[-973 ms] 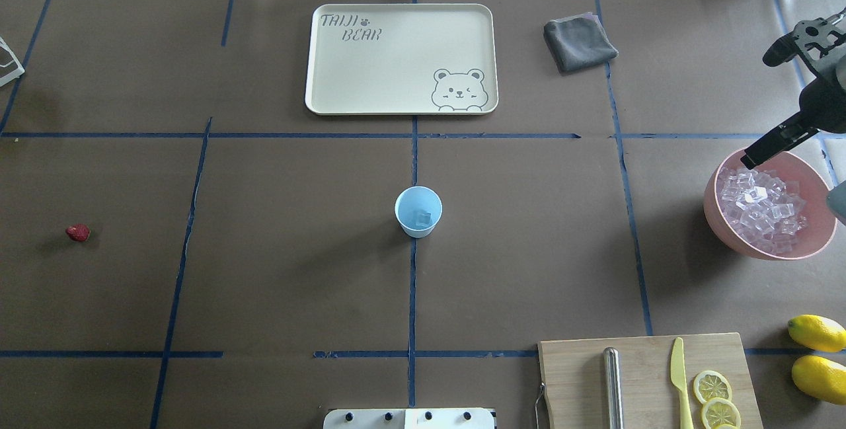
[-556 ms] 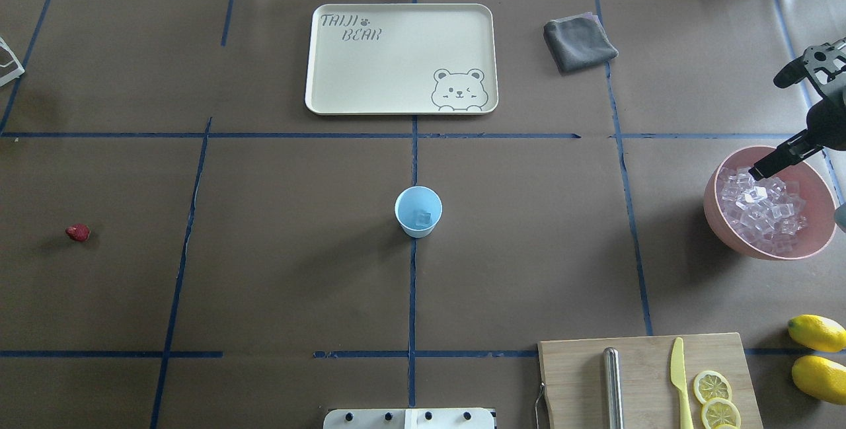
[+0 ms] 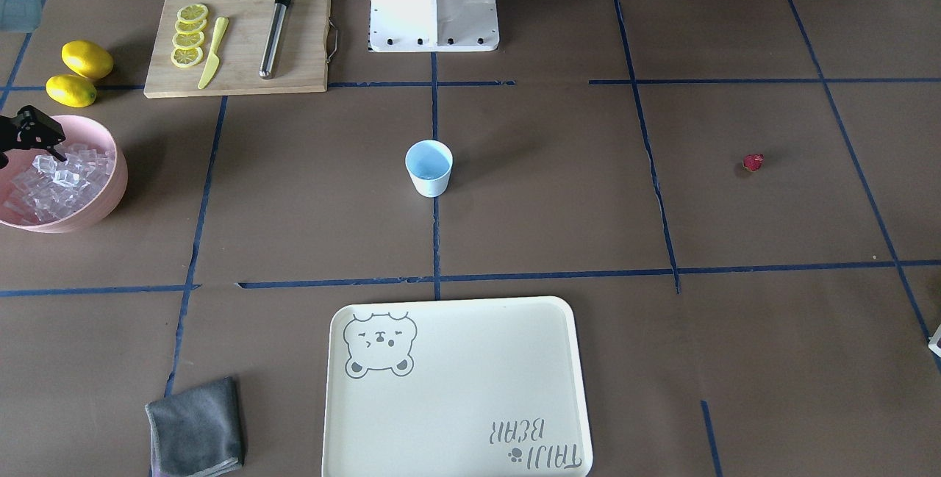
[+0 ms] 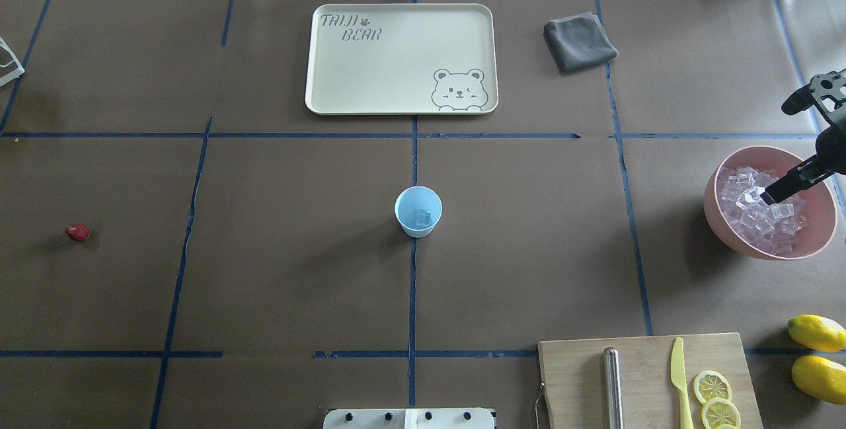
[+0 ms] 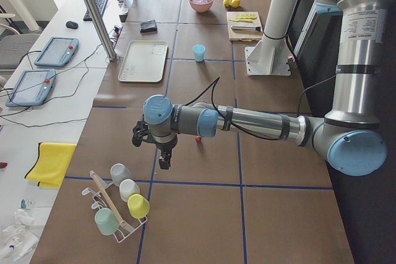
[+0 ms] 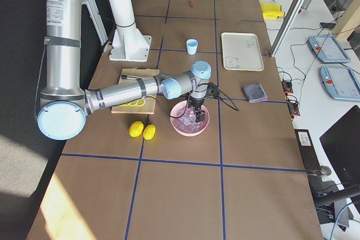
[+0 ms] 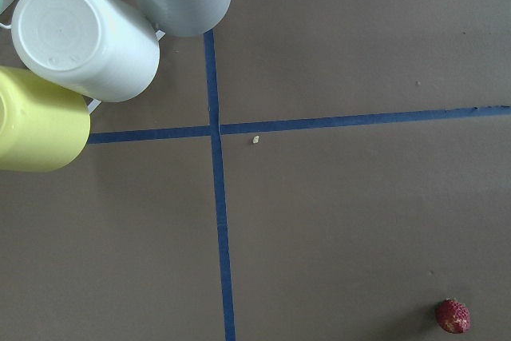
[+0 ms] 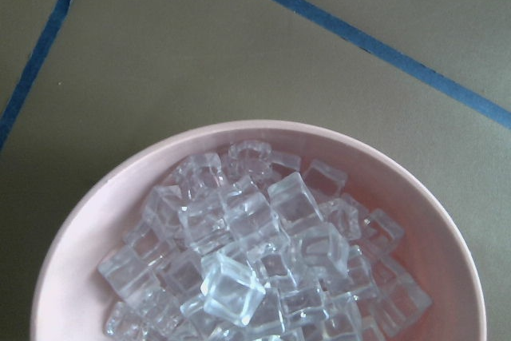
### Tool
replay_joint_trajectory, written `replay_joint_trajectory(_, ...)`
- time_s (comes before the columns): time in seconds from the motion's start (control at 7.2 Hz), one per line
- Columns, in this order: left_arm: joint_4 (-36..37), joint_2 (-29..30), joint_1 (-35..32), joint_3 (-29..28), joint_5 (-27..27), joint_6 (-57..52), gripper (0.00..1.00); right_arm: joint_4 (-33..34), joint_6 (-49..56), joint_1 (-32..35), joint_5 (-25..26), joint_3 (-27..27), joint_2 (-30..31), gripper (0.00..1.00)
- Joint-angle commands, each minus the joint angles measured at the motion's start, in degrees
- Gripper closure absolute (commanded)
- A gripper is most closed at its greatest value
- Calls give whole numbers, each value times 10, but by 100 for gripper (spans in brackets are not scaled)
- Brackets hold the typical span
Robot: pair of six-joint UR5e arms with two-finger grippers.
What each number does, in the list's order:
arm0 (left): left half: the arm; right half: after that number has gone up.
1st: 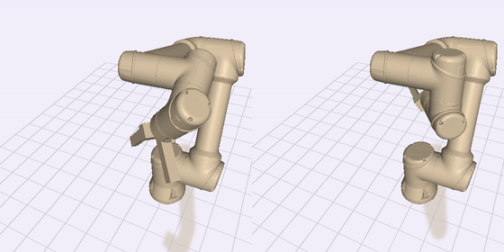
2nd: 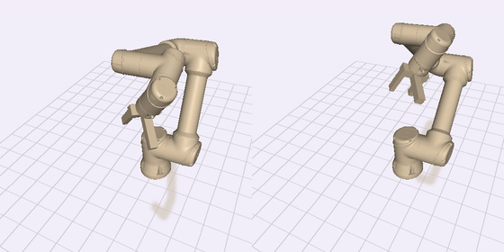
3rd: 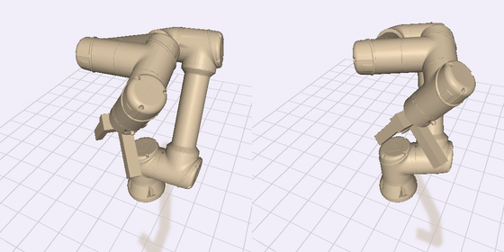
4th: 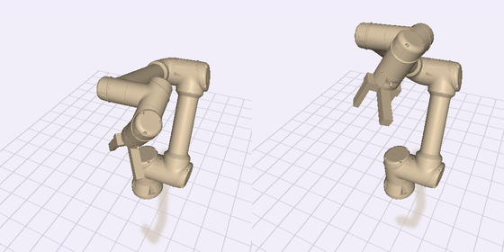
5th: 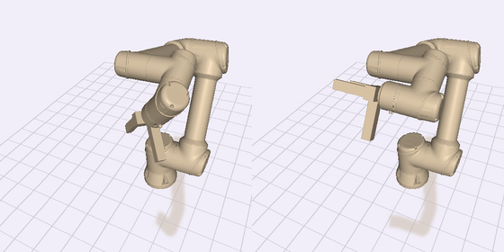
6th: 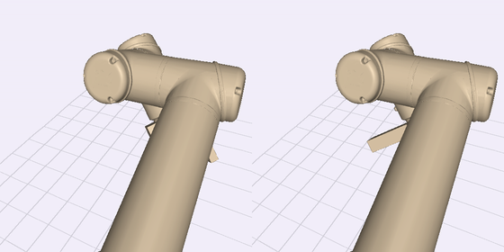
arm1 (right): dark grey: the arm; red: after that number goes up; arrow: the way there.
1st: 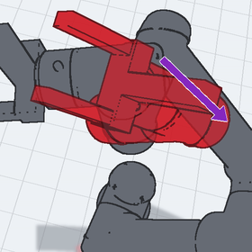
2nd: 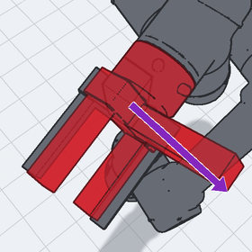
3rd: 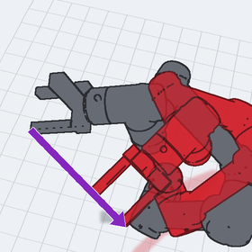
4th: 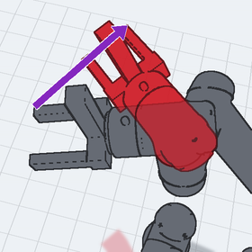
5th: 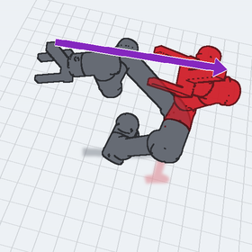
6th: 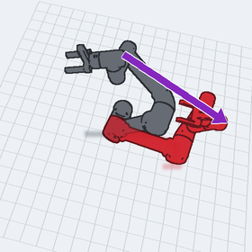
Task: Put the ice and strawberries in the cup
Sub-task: 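Lower the right gripper into the bowl and grasp another ice cube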
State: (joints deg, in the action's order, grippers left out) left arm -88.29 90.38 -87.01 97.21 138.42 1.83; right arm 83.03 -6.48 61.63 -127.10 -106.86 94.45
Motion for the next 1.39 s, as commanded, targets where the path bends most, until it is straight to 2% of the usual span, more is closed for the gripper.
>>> replay_joint_trajectory(0.0, 0, 0, 0, 1, 0, 0, 0, 2, 0, -26, 4, 0, 13, 1)
replay_joint_trajectory(0.28, 0, -1, 0, 2, 0, 0, 0, 6, 1, -27, 12, 2, 20, 2)
replay_joint_trajectory(0.69, 0, -1, 0, 1, 0, 0, 0, 6, 1, -28, 24, 6, 18, 9)
replay_joint_trajectory(0.97, 0, -1, 0, 2, 0, 0, 0, 6, 1, -29, 24, 5, 14, 15)
replay_joint_trajectory(1.25, 0, -1, 0, 2, -1, 0, 0, 6, 1, -29, 24, 6, 13, 26)
